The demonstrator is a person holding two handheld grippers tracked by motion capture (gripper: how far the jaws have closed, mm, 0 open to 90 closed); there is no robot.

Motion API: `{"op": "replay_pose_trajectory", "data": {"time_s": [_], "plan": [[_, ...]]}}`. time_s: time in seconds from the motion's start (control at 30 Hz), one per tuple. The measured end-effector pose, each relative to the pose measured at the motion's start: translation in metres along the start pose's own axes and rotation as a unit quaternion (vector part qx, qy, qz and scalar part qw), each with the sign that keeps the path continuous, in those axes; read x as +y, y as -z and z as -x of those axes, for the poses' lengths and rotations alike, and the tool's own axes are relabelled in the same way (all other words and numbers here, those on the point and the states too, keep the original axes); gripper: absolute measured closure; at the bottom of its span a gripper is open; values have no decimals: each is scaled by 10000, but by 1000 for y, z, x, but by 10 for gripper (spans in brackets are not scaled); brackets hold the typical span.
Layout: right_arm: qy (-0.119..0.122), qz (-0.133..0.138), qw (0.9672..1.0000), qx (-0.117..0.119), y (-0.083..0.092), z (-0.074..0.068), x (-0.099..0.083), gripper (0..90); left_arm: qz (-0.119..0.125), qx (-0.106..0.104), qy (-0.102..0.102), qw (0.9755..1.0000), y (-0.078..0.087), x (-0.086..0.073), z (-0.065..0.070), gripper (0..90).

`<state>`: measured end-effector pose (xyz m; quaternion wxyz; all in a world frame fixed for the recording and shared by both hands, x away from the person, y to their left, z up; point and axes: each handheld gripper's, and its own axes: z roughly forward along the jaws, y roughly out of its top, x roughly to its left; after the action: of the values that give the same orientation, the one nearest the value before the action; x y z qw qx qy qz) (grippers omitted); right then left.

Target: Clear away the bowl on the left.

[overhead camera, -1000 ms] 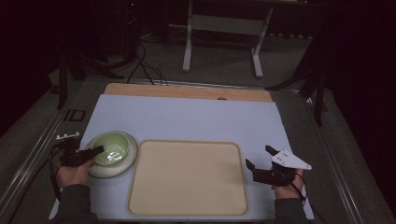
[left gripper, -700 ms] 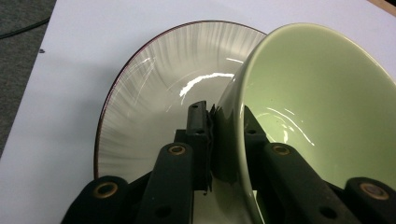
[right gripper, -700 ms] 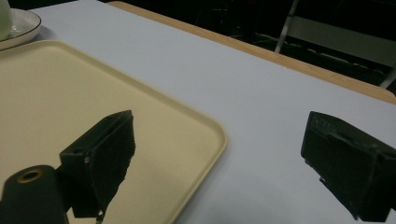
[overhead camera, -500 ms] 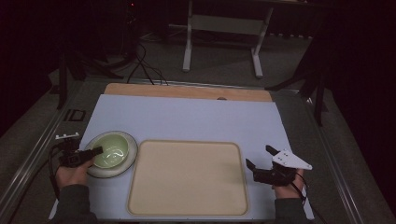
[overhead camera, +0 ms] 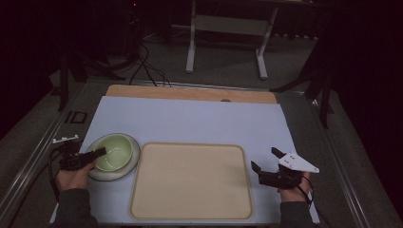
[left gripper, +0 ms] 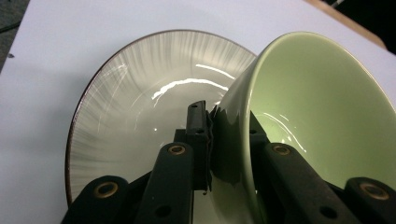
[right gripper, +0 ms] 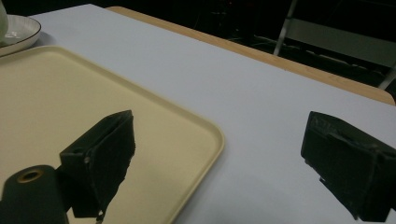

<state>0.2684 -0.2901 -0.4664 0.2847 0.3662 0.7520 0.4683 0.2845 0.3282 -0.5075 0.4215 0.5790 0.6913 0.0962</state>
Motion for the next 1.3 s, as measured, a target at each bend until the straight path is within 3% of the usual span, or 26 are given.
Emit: {"op": "replay_pose_trajectory", "data": {"time_s": [0.73,1.3], "plan": [[-5,30,10000,-3,1,1,0,95,464,-266,141,9985,13,1,6,801],[5,68,10000,-3,2,2,0,96,639,-335,-66,9974,17,3,24,800]]}}
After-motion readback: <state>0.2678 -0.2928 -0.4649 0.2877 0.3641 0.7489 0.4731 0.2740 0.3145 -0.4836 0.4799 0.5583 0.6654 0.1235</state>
